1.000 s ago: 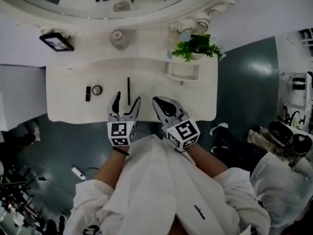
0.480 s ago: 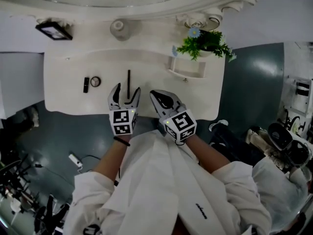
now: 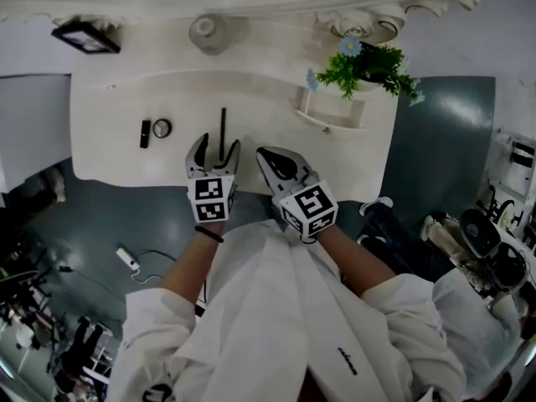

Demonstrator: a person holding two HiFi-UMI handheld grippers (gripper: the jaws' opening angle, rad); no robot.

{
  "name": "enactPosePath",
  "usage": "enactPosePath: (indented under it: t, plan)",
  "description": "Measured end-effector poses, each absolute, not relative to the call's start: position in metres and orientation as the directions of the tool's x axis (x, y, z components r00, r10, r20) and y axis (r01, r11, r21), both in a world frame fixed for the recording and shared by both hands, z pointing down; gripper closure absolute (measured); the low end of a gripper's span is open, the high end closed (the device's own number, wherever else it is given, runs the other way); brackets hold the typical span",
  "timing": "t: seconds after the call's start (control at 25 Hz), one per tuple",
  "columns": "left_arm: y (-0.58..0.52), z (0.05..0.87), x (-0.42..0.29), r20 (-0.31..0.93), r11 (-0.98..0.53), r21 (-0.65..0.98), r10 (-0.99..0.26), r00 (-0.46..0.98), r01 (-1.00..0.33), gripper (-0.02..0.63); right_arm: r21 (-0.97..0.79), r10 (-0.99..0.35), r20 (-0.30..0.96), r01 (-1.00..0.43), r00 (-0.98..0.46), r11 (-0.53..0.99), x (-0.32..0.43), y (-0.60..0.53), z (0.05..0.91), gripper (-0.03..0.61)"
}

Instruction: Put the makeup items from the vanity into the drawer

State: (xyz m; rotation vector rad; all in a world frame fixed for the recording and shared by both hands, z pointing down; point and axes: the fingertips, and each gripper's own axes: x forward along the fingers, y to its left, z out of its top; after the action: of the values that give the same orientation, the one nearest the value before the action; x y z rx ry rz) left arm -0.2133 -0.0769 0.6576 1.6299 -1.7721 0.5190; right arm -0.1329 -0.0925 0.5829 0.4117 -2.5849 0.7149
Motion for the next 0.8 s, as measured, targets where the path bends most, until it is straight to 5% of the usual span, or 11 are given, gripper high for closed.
enactPosePath:
  t: [0.8]
  plan:
    - [-0.074, 0.673, -0.219, 0.733, 0.152, 0.092, -0.679, -0.036, -0.984, 0.355, -0.463, -0.165, 0.535, -0.45, -0.829, 0.763, -0.146, -0.096, 0.63, 0.561]
